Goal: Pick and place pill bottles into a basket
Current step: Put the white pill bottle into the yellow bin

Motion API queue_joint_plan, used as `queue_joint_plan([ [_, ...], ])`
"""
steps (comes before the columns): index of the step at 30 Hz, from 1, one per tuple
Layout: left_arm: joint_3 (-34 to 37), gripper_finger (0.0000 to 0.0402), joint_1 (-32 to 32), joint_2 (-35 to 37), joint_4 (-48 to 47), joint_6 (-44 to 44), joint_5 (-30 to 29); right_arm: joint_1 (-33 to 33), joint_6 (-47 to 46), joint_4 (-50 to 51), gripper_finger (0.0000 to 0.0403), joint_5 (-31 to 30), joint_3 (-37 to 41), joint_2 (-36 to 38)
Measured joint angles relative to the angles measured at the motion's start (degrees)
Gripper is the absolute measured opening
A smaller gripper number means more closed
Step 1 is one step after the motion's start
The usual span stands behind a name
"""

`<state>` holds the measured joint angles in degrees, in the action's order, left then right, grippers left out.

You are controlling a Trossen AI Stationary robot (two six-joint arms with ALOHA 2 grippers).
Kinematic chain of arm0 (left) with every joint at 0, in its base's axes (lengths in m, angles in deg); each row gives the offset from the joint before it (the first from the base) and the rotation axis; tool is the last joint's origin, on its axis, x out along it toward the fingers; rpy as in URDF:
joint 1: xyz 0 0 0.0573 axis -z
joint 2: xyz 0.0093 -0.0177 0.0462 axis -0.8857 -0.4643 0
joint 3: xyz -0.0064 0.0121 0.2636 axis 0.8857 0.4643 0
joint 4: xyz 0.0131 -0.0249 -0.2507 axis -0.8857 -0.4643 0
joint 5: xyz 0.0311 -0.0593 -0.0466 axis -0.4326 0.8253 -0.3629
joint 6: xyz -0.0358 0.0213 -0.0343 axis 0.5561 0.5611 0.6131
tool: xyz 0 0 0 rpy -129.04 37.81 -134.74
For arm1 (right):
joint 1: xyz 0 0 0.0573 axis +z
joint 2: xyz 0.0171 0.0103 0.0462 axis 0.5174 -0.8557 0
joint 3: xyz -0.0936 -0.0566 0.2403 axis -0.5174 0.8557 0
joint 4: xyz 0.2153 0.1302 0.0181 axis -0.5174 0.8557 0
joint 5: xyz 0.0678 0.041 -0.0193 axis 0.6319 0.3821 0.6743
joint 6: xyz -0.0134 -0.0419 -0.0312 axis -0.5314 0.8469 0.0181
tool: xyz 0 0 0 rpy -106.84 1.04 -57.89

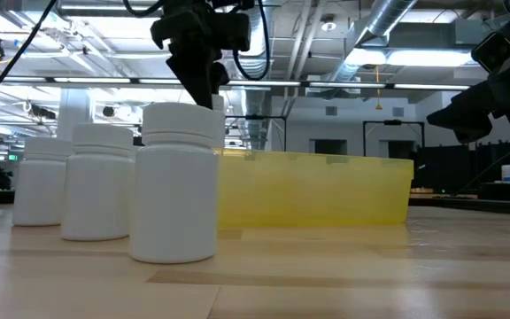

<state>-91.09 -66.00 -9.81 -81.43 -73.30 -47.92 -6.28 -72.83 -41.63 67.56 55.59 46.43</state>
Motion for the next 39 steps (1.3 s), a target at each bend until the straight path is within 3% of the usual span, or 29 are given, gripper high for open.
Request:
queue_joint_plan([
  [22,4.2,0.0178,-0.9,0.0,3.0,2.2,2.4,0.0,0.0,-0.1,0.023,0.0,0.0,0.0],
  [39,4.2,0.0178,-1.2,0.0,3.0,0.3,0.1,0.0,0.0,-0.1,0.023,0.0,0.0,0.0],
])
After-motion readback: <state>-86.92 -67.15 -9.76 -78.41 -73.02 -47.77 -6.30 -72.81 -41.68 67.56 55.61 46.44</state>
